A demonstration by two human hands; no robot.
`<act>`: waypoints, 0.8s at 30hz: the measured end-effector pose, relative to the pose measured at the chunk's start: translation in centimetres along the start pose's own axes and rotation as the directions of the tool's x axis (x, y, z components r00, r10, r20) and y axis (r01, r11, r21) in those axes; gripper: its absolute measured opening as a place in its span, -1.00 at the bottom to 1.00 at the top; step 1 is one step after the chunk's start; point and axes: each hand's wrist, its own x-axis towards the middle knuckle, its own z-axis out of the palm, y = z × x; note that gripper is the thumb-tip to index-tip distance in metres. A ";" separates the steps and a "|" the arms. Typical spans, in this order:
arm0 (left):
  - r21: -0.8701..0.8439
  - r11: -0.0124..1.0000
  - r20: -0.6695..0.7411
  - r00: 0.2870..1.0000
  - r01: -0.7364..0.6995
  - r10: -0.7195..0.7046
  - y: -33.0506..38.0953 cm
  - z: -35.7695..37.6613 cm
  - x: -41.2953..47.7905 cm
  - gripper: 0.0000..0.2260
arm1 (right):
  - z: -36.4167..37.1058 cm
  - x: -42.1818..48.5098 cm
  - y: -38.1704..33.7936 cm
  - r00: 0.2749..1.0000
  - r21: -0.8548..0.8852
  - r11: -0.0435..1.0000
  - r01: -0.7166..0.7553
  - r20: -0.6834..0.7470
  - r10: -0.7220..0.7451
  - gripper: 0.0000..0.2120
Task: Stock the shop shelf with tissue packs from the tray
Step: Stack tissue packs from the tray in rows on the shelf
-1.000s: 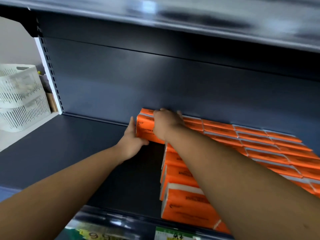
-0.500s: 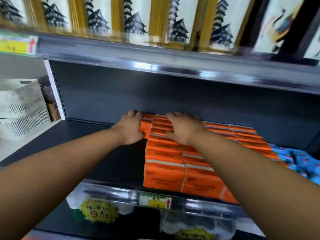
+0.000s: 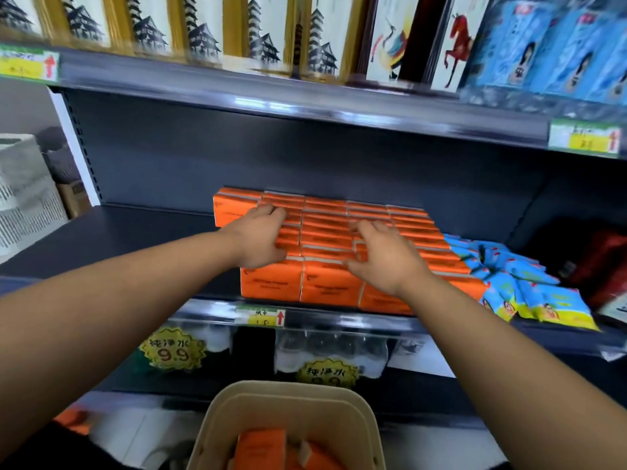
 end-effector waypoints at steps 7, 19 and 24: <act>-0.068 0.988 -0.159 0.979 -0.137 0.125 1.3 3.2 -4.5 -0.63 | 2.7 -5.0 1.0 0.999 0.003 1.000 0.011 0.037 -0.011 -0.51; -0.104 0.991 0.094 0.991 -0.087 0.097 0.2 18.4 -9.6 -0.59 | 13.8 -9.8 -1.1 0.967 -0.025 0.998 0.054 0.252 -0.046 -0.53; -0.091 0.996 0.257 0.966 0.020 0.004 -1.4 24.0 -11.5 -0.54 | 19.3 -11.8 -1.8 0.930 -0.004 1.000 0.019 0.367 -0.016 -0.53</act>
